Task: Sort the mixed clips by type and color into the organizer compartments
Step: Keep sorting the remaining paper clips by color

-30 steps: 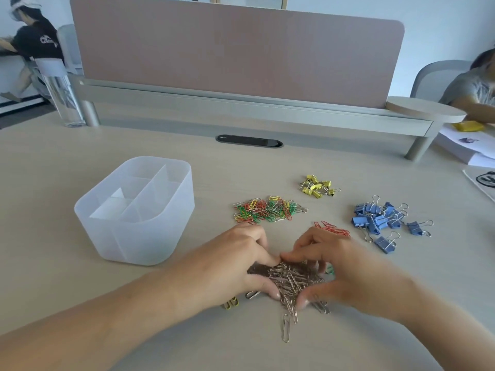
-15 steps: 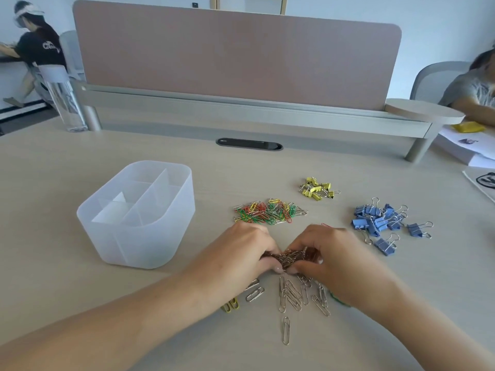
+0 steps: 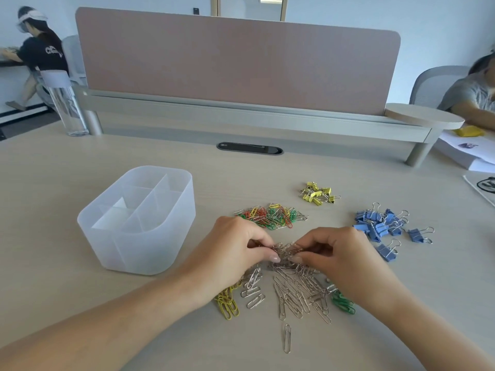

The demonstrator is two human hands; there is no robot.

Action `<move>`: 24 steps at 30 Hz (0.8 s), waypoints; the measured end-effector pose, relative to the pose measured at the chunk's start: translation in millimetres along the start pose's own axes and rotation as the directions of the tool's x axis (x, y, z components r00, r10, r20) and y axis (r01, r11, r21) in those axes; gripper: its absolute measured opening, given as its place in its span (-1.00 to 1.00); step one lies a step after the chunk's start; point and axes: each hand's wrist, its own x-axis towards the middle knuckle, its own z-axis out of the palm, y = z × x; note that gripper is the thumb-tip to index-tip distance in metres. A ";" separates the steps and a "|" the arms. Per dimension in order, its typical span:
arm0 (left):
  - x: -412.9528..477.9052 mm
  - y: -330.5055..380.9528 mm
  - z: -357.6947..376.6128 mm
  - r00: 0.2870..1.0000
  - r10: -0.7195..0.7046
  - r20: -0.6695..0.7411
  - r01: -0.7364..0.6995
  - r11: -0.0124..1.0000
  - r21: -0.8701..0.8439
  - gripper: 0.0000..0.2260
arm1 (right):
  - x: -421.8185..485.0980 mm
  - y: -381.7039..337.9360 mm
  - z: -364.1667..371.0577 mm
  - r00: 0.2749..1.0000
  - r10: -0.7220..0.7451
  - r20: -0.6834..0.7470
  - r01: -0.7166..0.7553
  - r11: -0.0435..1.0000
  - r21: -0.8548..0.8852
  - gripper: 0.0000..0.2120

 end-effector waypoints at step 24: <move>2.5 11.2 -25.4 0.977 -0.176 0.124 0.212 0.884 -0.417 -0.71 | -0.3 -12.3 -17.0 0.993 0.108 0.038 -0.111 0.826 0.553 -0.85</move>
